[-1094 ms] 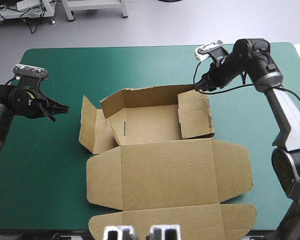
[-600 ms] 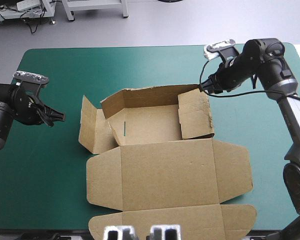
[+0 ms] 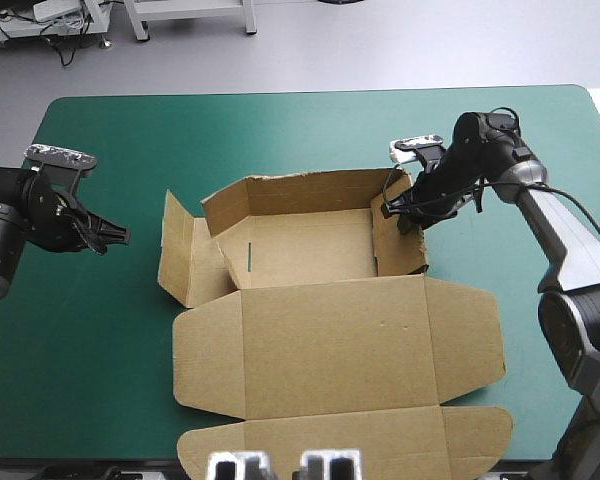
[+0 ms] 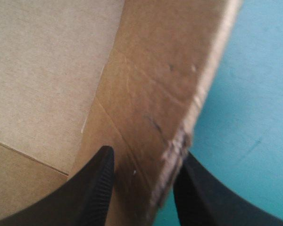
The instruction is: Fold the box
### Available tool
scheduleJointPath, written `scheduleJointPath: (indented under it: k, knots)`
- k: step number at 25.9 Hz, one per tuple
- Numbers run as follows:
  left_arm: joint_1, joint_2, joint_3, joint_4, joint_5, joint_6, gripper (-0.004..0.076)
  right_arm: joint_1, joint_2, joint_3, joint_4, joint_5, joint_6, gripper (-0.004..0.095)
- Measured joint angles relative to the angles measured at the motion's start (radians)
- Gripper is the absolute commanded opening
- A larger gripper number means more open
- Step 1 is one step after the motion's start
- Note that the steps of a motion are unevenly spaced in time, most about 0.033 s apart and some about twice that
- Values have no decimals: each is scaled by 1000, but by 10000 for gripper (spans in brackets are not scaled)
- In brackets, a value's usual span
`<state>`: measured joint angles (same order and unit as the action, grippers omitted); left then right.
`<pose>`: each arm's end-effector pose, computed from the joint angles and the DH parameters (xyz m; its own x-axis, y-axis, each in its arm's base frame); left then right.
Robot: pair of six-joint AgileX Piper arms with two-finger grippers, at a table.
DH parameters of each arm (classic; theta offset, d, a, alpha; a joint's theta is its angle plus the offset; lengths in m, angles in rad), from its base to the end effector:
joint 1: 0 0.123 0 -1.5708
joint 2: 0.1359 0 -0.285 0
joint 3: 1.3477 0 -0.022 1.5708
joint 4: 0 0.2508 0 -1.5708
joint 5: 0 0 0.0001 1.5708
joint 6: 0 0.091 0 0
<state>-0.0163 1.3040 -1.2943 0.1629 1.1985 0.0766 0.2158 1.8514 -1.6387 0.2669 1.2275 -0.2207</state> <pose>0.2507 0.0097 0.3660 -0.8969 0.1490 -0.4163 0.0724 0.9783 0.1941 0.3730 0.1049 0.2882 -0.9096 -0.3269 -0.2566 -0.3827 0.8995 0.2106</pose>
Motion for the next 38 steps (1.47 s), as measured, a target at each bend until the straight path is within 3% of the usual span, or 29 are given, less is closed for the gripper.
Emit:
scheduleJointPath:
  k: [1, 2, 4, 14, 17, 22, 26, 30, 35, 38]
  knots:
    - [0, 0, 0, -1, 0, 0, -10, 0, 27, 0, 36, -4, -33, 309]
    - [0, 0, 0, -1, 0, 0, -10, 0, 41, 0, 55, -11, -47, 166]
    - [0, 0, 0, -1, -4, 9, -10, 0, 68, 0, 82, -40, -65, -12]
    - [71, 73, -1, -32, -273, -53, 0, -2, 31, -96, 159, -65, -88, -10]
    - [200, 112, -2, -283, -349, -5, 0, -30, -20, -217, 224, -21, -99, -9]
    - [428, 163, -2, -761, -390, 253, 0, -107, -85, -389, 260, 17, -89, -9]
    - [557, 212, -2, -1071, -372, 409, 0, -151, -124, -491, 321, 16, -88, -9]
    - [637, 286, -2, -1397, -237, 573, 0, -177, -154, -579, 405, 16, -86, -9]
    - [633, 386, -3, -1687, -40, 716, 0, -180, -167, -659, 458, 17, -84, -9]
    - [615, 401, -3, -1759, -27, 731, 0, -181, -169, -671, 462, 18, -83, -9]
